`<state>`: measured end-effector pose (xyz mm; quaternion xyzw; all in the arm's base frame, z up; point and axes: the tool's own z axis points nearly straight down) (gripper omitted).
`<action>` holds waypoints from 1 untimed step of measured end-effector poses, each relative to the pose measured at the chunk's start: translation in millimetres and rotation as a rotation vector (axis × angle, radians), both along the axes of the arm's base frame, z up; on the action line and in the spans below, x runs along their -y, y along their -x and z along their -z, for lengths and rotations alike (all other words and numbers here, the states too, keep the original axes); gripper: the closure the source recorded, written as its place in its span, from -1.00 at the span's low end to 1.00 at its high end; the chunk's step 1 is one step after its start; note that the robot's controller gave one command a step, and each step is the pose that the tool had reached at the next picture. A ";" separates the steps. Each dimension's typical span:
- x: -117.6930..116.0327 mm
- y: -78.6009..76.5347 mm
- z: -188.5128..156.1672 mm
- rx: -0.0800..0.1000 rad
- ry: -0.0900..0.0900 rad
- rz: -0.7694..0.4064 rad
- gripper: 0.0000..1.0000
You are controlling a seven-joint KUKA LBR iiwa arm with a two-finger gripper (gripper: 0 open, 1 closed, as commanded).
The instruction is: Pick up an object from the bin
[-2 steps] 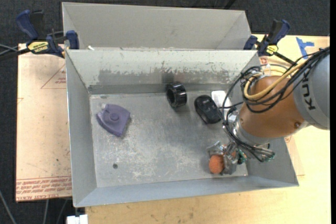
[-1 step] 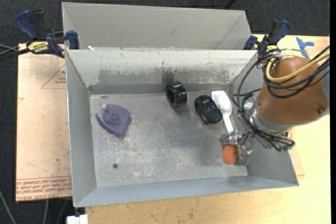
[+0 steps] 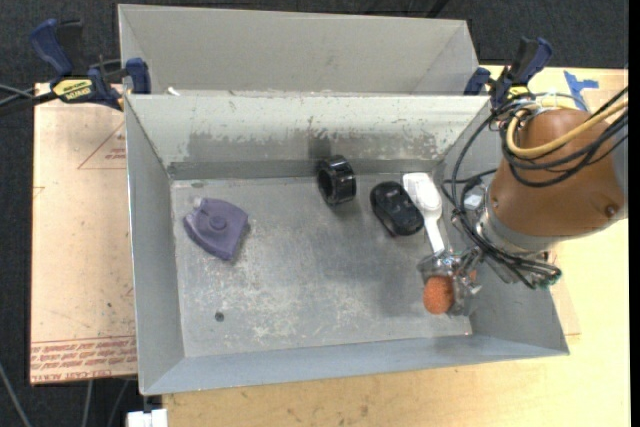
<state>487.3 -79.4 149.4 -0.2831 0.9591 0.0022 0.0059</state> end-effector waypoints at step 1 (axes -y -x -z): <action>-5.1 -10.8 -157.4 0.007 0.000 -0.026 1.00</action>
Offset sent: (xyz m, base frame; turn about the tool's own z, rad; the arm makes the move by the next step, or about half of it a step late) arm 0.0000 0.0000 0.0000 0.0000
